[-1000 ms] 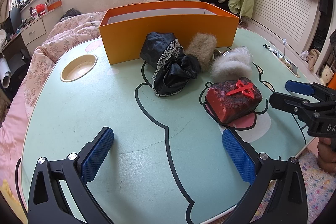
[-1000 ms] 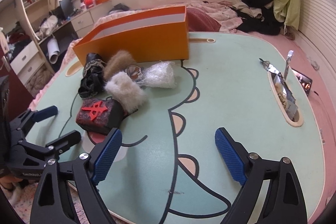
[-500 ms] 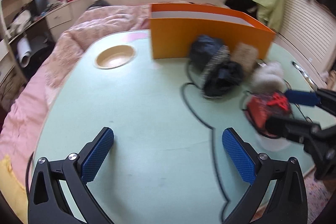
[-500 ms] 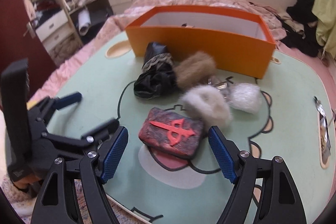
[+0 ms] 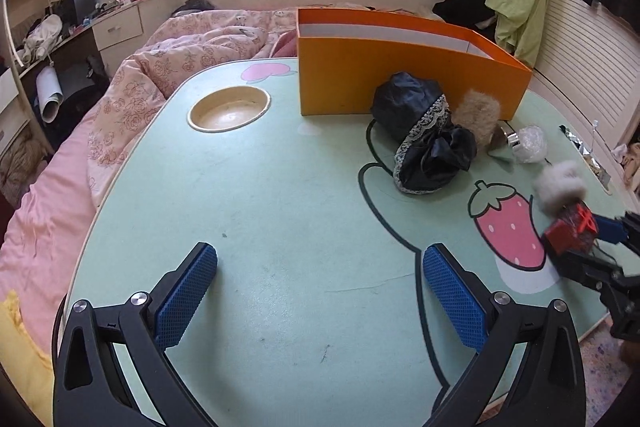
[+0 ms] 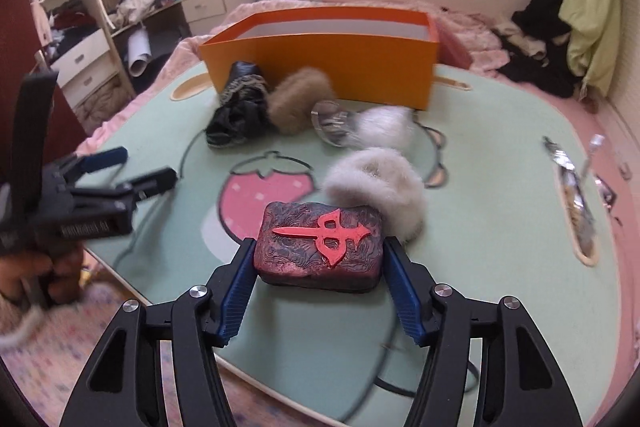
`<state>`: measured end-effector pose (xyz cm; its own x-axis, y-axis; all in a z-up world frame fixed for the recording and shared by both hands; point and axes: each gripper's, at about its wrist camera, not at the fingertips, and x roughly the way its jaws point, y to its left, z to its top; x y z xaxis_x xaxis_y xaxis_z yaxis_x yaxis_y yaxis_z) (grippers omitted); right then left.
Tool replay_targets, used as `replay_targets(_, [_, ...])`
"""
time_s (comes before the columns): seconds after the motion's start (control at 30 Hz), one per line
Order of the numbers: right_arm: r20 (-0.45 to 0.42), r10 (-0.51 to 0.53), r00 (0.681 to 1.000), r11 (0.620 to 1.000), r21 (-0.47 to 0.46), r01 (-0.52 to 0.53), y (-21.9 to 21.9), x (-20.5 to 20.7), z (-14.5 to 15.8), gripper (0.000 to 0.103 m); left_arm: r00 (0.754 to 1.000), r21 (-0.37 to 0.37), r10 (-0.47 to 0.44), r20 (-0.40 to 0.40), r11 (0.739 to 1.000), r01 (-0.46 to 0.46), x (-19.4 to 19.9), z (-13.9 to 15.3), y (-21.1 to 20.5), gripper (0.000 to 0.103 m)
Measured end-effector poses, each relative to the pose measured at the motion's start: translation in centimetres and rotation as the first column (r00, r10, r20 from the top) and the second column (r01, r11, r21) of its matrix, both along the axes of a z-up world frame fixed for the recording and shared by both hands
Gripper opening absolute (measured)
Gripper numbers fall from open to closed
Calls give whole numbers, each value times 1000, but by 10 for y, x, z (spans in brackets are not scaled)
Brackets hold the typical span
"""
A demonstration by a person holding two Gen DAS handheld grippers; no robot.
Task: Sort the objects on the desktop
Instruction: 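Grasp the red-symbol block with the right tool while the left tool grasps the black lace cloth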
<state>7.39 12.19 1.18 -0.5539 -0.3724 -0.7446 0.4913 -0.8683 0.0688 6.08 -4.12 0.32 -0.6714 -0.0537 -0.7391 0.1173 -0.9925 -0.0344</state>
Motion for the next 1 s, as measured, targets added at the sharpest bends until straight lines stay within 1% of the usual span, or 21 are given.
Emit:
replay_targets(0.1, [-8,-35,999,999,-32,35,12,2,0,62,1000,48,-24,5,999,24,-10,6,1,103])
replay_targets(0.17, [-11,-51,999,998,-28,51,11,-1,1,62,999,82,-47,-15,995,48,-19,14,4,103])
replay_targets(0.27, [-25,-53,998,999,3,53,8,1,1,62,999,86,-38,-24,996,40,-37,23,8,103])
replay_targets(0.33, [-25,-54,998,999,1,54,8,0,0,62,999,105,-42,-20,994,44,-48,25,8,103])
replay_targets(0.4, [-21,-54,998,999,-12,53,10,0,0,62,998,134,-65,-24,989,68,-57,26,12,103])
replay_targets(0.43, [-20,-53,998,998,-15,53,10,-1,0,62,997,133,-75,-24,988,78,-60,26,15,101])
replay_targets(0.53, [-21,-53,998,998,-15,53,10,-1,0,62,993,88,-117,-21,989,119,-66,26,29,89])
replay_targets(0.57, [-20,-53,998,998,-16,53,11,-1,0,62,991,85,-131,-20,988,132,-67,25,33,85])
replay_targets(0.63, [-20,-53,998,998,-18,52,11,0,0,62,988,81,-154,-17,985,154,-70,23,37,81])
replay_targets(0.7, [-20,-53,998,998,-17,52,11,0,0,62,985,79,-172,-2,982,172,-75,19,41,63])
replay_targets(0.73, [-20,-53,998,998,-17,52,11,0,0,62,981,101,-195,16,976,192,-77,15,42,43])
replay_targets(0.77, [-20,-53,998,998,-17,52,11,0,0,62,977,117,-212,23,971,208,-77,13,43,34])
replay_targets(0.83, [-20,-53,998,998,-19,52,11,0,0,62,971,109,-240,9,965,238,-72,12,47,27])
replay_targets(0.9, [-20,-54,998,998,-22,53,11,0,0,62,969,102,-247,-6,964,246,-65,14,46,26])
replay_targets(1.0, [-18,-56,998,998,-33,56,13,0,0,61,972,108,-231,-38,966,234,-51,19,40,26])
